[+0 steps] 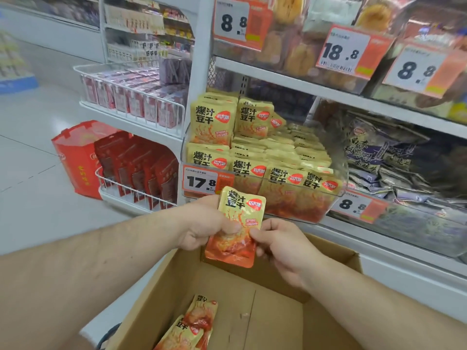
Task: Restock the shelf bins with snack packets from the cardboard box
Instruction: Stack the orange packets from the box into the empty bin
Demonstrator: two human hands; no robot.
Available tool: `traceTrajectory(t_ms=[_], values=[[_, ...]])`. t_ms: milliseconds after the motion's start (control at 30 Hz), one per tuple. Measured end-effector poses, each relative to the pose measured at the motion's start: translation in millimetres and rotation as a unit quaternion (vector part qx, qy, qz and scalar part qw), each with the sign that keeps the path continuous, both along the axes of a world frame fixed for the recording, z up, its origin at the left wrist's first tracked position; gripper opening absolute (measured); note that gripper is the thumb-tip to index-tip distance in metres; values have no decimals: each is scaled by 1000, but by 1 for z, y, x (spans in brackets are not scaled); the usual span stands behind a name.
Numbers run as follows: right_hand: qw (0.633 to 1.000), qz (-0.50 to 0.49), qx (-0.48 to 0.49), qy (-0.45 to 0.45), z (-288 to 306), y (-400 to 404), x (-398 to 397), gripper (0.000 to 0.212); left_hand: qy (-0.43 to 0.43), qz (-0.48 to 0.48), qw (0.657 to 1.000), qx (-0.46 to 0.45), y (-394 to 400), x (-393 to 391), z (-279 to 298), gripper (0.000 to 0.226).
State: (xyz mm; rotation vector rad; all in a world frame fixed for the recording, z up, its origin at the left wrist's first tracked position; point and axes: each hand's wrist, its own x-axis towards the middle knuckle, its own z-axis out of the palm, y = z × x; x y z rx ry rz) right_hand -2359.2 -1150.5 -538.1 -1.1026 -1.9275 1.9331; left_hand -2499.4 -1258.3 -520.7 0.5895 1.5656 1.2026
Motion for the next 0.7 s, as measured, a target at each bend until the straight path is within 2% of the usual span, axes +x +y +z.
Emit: traceTrajectory(t_ms=[67,167,267,400,500,567,600,633,700], values=[[1000,-7,10,19,15,4,1,15,26,0,999,18,2,0,9,36],[998,47,28,27,37,10,1,29,69,-30,996,44,5,4,23,43],[994,97,13,42,51,18,0,31,93,-50,992,71,9,8,34,47],[993,102,27,52,63,32,2,36,123,-69,984,111,14,10,46,45],[994,84,26,64,77,44,5,46,184,-33,972,140,23,12,52,37],[995,39,23,87,92,56,6,45,278,26,948,150,28,11,55,33],[994,5,31,102,101,63,6,42,344,51,926,148,29,9,57,34],[992,-29,51,116,110,70,5,34,418,60,895,144,30,7,58,35],[982,-83,113,127,124,83,3,20,571,26,811,125,34,1,59,44]])
